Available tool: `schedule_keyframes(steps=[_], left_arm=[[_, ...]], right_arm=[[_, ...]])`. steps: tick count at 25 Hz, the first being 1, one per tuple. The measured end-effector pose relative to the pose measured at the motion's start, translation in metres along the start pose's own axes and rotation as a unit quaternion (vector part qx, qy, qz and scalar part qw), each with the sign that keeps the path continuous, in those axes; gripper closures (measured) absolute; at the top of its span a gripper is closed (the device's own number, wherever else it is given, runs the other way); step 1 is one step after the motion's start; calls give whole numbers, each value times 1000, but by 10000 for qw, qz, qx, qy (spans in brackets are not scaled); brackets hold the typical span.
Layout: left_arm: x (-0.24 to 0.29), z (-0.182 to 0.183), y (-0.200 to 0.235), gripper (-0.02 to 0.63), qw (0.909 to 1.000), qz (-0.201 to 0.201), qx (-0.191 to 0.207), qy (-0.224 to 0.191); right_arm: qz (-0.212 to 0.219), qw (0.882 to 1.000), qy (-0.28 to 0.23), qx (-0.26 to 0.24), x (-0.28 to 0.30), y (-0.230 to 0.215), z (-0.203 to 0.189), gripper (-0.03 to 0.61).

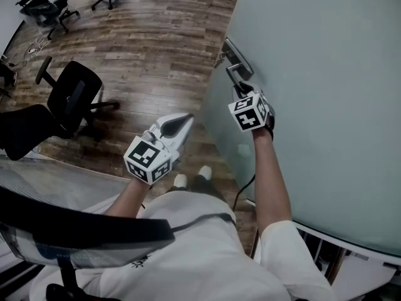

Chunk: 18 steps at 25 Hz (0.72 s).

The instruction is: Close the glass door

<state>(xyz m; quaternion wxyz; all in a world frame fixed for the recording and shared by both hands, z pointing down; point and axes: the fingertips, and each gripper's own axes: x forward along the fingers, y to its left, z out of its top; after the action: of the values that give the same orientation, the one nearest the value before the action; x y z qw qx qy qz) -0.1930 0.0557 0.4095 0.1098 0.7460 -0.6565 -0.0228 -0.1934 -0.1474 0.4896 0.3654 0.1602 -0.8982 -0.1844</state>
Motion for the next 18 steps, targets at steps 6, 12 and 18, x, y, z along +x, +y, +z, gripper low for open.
schedule_keyframes(steps=[6,12,18], left_arm=[[-22,3,-3,609,9997,225,43,-121],[-37,-9,-18,609,9984,552,15,-130],[-47,-9,-49,607,9957,910,-29,-139]], right_arm=[[101,9997,-186,-140,-12,31,10,492],[239,9988,-396,-181,-25,54,17,492],[439,9973,-555,-188,-39,69,28,496]])
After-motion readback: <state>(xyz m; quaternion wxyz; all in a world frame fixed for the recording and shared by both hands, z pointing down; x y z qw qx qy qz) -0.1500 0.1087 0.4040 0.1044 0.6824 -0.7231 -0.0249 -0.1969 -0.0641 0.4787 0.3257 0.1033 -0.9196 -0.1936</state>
